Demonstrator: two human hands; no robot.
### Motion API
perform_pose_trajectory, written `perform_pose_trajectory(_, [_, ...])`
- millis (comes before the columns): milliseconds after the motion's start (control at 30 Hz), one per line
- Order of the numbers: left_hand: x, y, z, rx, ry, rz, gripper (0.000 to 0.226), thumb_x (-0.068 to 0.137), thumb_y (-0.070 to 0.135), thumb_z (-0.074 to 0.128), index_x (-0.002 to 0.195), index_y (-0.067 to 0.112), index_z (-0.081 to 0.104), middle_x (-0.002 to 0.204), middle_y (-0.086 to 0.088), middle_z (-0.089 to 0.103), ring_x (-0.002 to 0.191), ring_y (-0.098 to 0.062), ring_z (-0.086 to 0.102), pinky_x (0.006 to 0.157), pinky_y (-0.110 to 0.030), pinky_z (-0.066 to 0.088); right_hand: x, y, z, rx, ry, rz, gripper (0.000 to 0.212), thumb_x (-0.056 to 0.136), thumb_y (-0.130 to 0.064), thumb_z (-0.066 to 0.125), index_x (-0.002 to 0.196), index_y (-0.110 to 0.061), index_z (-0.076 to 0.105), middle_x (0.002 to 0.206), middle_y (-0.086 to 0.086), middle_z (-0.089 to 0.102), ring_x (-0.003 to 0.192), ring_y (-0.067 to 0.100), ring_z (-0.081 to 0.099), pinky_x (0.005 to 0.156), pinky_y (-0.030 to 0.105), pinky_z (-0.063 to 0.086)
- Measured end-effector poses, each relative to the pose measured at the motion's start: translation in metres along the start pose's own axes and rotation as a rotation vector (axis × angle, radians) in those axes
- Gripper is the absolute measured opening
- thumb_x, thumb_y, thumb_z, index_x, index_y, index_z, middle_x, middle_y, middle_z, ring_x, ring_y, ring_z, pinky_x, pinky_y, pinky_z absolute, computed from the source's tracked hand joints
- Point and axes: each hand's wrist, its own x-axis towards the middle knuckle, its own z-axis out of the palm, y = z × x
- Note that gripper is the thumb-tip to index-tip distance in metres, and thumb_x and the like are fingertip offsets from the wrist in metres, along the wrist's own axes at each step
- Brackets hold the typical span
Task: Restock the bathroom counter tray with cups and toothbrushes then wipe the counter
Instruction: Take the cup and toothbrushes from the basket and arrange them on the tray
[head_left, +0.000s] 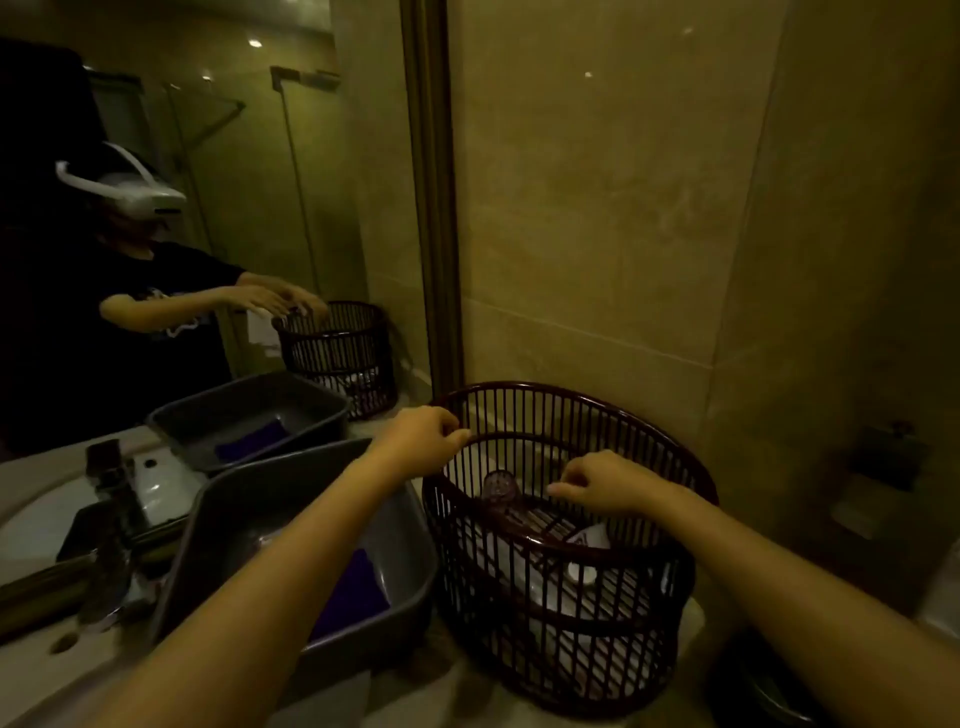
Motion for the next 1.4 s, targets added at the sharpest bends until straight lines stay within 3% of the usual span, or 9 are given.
perform_pose_trajectory(100, [0.008,-0.016,0.014,0.002,0.049,-0.050,0.054,0.089,0.044,0.049,0.136,0.020,0.040,0.132,-0.009,0.053,0.116,-0.025,0.053,0.096,-0.047,0.046,0.014,0.004,0.008,-0.066,-0.152,0.074,0.055,0.086,-0.054,0.051,0.119,-0.010,0.056,0.119,0.013,0.061,0.104,0.025,0.060,0.091,0.037,0.051])
perform_pose_trajectory(200, [0.020,-0.032,0.025,0.080,0.009,-0.060,0.071,0.085,0.057,0.044,0.145,0.029,0.019,0.155,-0.008,0.020,0.142,-0.030,0.018,0.111,-0.060,0.020,0.031,0.005,0.017,-0.148,-0.268,0.119,0.070,0.081,-0.056,0.058,0.134,-0.014,0.043,0.136,0.008,0.050,0.119,0.024,0.051,0.100,0.037,0.046])
perform_pose_trajectory(267, [0.032,-0.043,0.032,0.116,-0.016,-0.042,0.078,0.082,0.065,0.040,0.146,0.034,0.007,0.159,-0.005,0.001,0.145,-0.028,-0.002,0.113,-0.061,0.005,0.046,0.005,0.020,-0.175,-0.320,0.147,0.077,0.078,-0.056,0.061,0.139,-0.015,0.035,0.142,0.008,0.044,0.125,0.025,0.046,0.101,0.035,0.042])
perform_pose_trajectory(367, [0.048,-0.053,0.040,0.185,-0.031,-0.004,0.085,0.078,0.073,0.035,0.146,0.036,-0.001,0.159,-0.004,-0.010,0.144,-0.025,-0.014,0.112,-0.058,-0.006,0.069,0.009,0.026,-0.175,-0.369,0.177,0.086,0.077,-0.056,0.063,0.143,-0.016,0.026,0.148,0.007,0.036,0.132,0.026,0.039,0.105,0.036,0.037])
perform_pose_trajectory(600, [0.083,-0.058,0.054,0.228,-0.101,-0.077,0.089,0.076,0.078,0.027,0.146,0.032,-0.002,0.158,-0.005,-0.013,0.144,-0.027,-0.016,0.112,-0.058,-0.008,0.124,0.023,0.046,-0.273,-0.358,0.179,0.114,0.066,-0.064,0.068,0.149,-0.024,0.000,0.157,0.008,0.013,0.143,0.034,0.013,0.114,0.052,0.023])
perform_pose_trajectory(733, [0.098,-0.056,0.062,0.317,-0.091,-0.115,0.091,0.077,0.077,0.026,0.147,0.026,-0.002,0.158,-0.009,-0.011,0.144,-0.027,-0.014,0.116,-0.051,-0.003,0.160,0.029,0.063,-0.219,-0.324,0.165,0.117,0.068,-0.056,0.072,0.148,-0.023,-0.007,0.158,0.009,0.009,0.143,0.033,0.015,0.114,0.050,0.024])
perform_pose_trajectory(900, [0.098,-0.060,0.071,0.337,0.002,-0.125,0.094,0.079,0.073,0.030,0.147,0.015,0.003,0.158,-0.010,-0.007,0.145,-0.024,-0.010,0.117,-0.039,0.002,0.198,0.038,0.098,-0.006,-0.189,0.130,0.115,0.069,-0.043,0.077,0.149,-0.017,-0.001,0.156,0.013,0.014,0.141,0.032,0.022,0.114,0.044,0.028])
perform_pose_trajectory(1133, [0.098,-0.066,0.075,0.345,0.058,-0.138,0.093,0.080,0.073,0.030,0.147,0.015,0.003,0.159,-0.006,-0.007,0.145,-0.020,-0.008,0.115,-0.036,0.003,0.219,0.042,0.140,0.298,0.047,0.103,0.090,0.067,-0.038,0.080,0.137,-0.016,0.028,0.138,0.012,0.045,0.126,0.030,0.044,0.103,0.045,0.043])
perform_pose_trajectory(1400, [0.098,-0.063,0.073,0.310,0.042,-0.172,0.093,0.078,0.075,0.027,0.147,0.017,0.003,0.158,-0.003,-0.008,0.145,-0.017,-0.008,0.114,-0.035,0.001,0.230,0.045,0.125,0.351,-0.081,0.069,0.095,0.070,-0.034,0.079,0.142,-0.014,0.020,0.142,0.012,0.044,0.128,0.029,0.046,0.104,0.042,0.043])
